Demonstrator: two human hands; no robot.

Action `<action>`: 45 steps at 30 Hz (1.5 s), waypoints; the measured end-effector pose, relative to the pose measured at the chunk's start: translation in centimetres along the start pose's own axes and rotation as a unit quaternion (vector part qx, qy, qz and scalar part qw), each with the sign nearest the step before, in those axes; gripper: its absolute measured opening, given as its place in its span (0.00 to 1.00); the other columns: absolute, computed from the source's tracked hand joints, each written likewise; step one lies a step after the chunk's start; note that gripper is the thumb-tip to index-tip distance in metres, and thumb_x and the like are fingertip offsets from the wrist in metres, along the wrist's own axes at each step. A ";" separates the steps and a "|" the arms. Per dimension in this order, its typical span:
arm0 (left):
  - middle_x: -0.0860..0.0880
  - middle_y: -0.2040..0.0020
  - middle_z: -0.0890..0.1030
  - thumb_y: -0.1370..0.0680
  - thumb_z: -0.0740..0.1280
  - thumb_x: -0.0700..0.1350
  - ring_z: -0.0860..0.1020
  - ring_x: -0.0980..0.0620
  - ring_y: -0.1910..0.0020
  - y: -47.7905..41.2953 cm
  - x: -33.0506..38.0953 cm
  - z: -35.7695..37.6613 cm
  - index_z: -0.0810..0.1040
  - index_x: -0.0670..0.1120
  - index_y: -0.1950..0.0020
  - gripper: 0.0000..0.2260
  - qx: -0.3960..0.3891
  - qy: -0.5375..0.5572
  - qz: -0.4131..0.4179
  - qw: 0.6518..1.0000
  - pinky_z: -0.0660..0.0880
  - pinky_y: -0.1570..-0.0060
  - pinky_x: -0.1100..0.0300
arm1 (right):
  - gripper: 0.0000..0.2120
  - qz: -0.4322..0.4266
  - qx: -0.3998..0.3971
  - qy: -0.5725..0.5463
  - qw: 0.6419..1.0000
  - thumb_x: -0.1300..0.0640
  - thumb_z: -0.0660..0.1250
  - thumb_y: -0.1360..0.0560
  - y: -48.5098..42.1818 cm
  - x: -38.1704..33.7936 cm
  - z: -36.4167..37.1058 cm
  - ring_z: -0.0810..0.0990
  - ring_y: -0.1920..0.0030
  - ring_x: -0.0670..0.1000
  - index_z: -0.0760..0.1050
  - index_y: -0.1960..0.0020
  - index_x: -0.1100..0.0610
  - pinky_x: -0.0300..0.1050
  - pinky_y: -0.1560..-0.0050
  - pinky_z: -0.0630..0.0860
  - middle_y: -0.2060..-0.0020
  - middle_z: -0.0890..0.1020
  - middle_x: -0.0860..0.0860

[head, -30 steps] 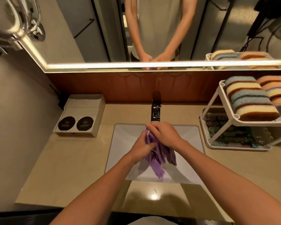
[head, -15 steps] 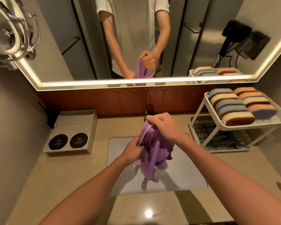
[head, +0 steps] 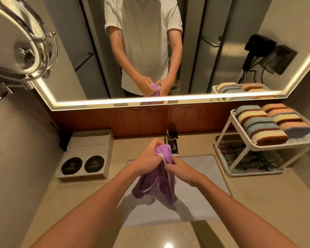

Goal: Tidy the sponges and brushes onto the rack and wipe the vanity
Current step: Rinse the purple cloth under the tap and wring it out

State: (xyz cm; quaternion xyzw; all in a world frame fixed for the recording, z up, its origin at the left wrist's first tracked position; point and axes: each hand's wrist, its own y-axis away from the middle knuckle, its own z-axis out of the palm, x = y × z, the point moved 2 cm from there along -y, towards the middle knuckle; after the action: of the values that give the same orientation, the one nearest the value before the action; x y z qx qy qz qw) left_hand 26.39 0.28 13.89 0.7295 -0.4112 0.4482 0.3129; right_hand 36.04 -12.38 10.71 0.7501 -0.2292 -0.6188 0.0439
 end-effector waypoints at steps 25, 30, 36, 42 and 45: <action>0.47 0.58 0.85 0.24 0.67 0.54 0.81 0.49 0.60 0.5 -2.5 -2.6 0.82 0.49 0.55 0.10 -0.032 -0.133 -0.057 0.989 0.76 0.59 0.55 | 0.07 -0.054 0.099 0.215 0.970 0.52 0.70 0.30 -0.7 -3.6 -3.0 0.79 0.61 0.49 0.77 0.55 0.53 0.48 0.58 0.77 0.60 0.82 0.52; 0.50 0.51 0.79 0.25 0.70 0.54 0.77 0.54 0.55 1.4 -2.0 -2.4 0.72 0.52 0.48 0.12 -0.009 -0.054 -0.056 0.997 0.72 0.59 0.58 | 0.12 -0.050 0.074 0.159 0.983 0.58 0.72 0.32 -0.7 -4.5 -2.6 0.76 0.62 0.45 0.74 0.51 0.58 0.45 0.59 0.76 0.60 0.80 0.54; 0.46 0.36 0.78 0.29 0.74 0.45 0.79 0.53 0.40 2.7 -4.0 -1.4 0.63 0.55 0.26 0.35 -0.136 0.153 -0.082 0.975 0.78 0.39 0.54 | 0.14 -0.072 0.101 -0.010 0.992 0.62 0.74 0.29 -0.8 -5.8 -1.3 0.81 0.54 0.47 0.77 0.44 0.55 0.46 0.50 0.78 0.51 0.82 0.53; 0.48 0.45 0.86 0.35 0.81 0.49 0.84 0.52 0.47 2.2 -5.9 1.8 0.76 0.47 0.34 0.31 0.029 0.146 -0.089 0.985 0.82 0.46 0.55 | 0.21 -0.082 0.109 -0.211 0.968 0.61 0.73 0.31 -1.1 -6.7 0.9 0.83 0.47 0.53 0.78 0.38 0.56 0.52 0.42 0.78 0.47 0.85 0.56; 0.50 0.51 0.86 0.33 0.80 0.42 0.85 0.53 0.53 2.1 -5.5 3.2 0.79 0.45 0.40 0.23 0.079 0.131 -0.071 0.986 0.79 0.56 0.63 | 0.19 -0.081 0.120 -0.276 0.950 0.66 0.69 0.25 -0.9 -7.2 1.1 0.82 0.47 0.54 0.76 0.35 0.58 0.51 0.45 0.78 0.44 0.83 0.60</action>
State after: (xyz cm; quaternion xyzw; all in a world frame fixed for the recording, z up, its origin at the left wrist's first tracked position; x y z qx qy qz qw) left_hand 24.34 -1.55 7.75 0.7140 -0.2769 0.5481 0.3363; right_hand 34.30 -8.51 16.69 0.5657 -0.2430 -0.7712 -0.1615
